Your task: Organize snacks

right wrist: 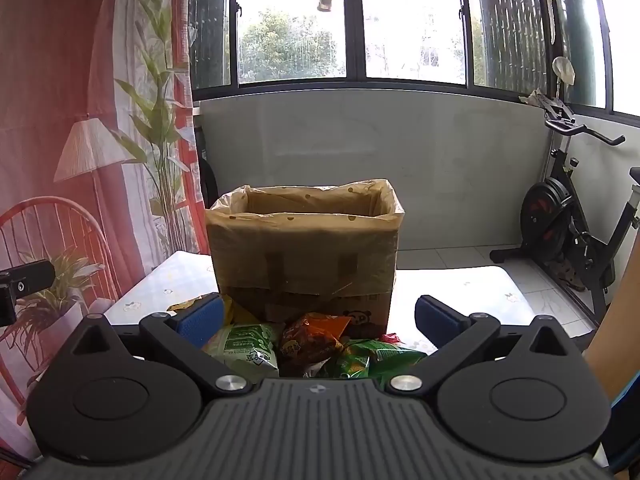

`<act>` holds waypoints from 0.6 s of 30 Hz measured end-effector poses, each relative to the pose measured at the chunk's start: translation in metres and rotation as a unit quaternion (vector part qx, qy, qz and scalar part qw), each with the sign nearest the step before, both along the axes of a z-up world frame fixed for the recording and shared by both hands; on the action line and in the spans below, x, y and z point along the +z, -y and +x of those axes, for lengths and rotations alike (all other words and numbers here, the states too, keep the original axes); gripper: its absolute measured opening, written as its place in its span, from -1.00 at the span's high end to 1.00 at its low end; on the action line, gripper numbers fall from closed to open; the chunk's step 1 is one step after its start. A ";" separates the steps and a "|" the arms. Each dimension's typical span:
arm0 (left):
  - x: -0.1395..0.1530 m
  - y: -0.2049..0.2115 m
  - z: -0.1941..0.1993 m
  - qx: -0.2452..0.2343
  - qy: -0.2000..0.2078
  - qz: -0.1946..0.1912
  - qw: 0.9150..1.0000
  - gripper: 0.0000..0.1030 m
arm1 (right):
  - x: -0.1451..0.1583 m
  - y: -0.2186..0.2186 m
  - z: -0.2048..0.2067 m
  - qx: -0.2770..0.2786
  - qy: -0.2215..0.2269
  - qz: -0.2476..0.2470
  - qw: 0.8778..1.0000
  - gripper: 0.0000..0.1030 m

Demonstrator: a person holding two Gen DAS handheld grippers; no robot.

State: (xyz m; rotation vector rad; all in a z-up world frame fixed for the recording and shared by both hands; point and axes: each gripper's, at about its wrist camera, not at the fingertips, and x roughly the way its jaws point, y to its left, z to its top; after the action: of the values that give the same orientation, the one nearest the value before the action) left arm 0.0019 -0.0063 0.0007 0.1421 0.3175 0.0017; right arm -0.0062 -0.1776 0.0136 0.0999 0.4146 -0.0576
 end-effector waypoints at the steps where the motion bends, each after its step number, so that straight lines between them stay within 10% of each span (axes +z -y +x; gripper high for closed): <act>1: 0.000 0.003 0.001 0.002 0.001 0.005 1.000 -1.00 | 0.000 -0.001 0.000 -0.002 0.007 -0.005 1.000 -1.00; 18: -0.008 -0.008 -0.004 -0.020 0.018 -0.022 0.999 -1.00 | -0.009 -0.004 0.004 -0.005 -0.007 0.000 1.000 -1.00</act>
State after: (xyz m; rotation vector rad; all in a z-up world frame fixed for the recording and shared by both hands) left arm -0.0020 0.0021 -0.0070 0.1043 0.2788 -0.0424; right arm -0.0023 -0.1733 0.0050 0.1018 0.4285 -0.0691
